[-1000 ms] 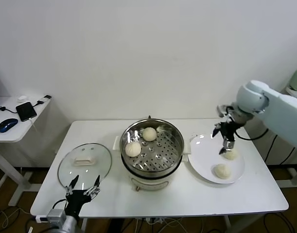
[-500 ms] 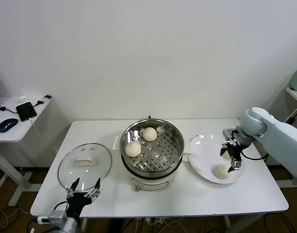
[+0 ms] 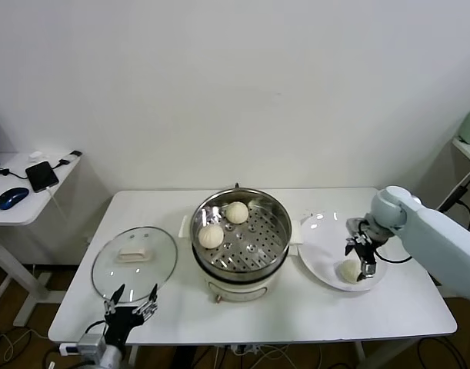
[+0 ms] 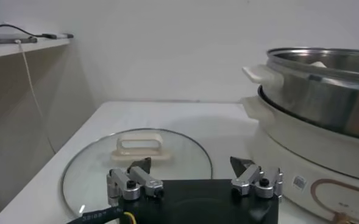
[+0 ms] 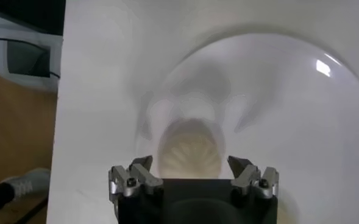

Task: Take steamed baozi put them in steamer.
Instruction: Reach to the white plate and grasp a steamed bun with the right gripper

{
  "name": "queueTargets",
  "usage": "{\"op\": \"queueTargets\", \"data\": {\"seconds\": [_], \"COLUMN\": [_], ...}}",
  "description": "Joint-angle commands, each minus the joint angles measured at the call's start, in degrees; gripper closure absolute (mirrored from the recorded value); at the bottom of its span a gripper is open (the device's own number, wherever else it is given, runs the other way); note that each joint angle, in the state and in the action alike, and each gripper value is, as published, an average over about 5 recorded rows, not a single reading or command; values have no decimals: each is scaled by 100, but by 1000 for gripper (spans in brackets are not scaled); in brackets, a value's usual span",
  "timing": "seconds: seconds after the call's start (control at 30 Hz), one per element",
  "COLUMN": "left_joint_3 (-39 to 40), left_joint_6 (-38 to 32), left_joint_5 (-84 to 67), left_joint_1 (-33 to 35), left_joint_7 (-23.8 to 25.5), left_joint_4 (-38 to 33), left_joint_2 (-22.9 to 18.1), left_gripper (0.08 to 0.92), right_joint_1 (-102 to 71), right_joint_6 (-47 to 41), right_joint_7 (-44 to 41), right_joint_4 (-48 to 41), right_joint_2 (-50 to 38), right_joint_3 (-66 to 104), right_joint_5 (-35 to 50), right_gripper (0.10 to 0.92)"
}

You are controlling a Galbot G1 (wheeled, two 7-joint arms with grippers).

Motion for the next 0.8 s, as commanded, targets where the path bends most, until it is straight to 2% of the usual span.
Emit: {"op": "queueTargets", "data": {"seconds": [0.03, 0.57, 0.67, 0.8], "left_joint_3": [4, 13, 21, 23], "left_joint_6": [-4, -24, -23, -24], "left_joint_5": [4, 85, 84, 83], "left_joint_1": [-7, -11, -14, -14], "left_joint_7": [-2, -22, -20, -20], "left_joint_4": [46, 93, 89, 93], "left_joint_2": [1, -14, -16, -19], "left_gripper": [177, 177, 177, 177], "right_joint_1": [-180, -193, -196, -193], "right_joint_6": [127, 87, 77, 71], "right_joint_7": [105, 37, 23, 34], "right_joint_4": [-286, -402, -403, -426], "right_joint_2": [193, 240, 239, 247], "right_joint_3": [185, 235, 246, 262], "right_joint_5": [-254, -321, -319, -311], "right_gripper": [203, 204, 230, 321]}}
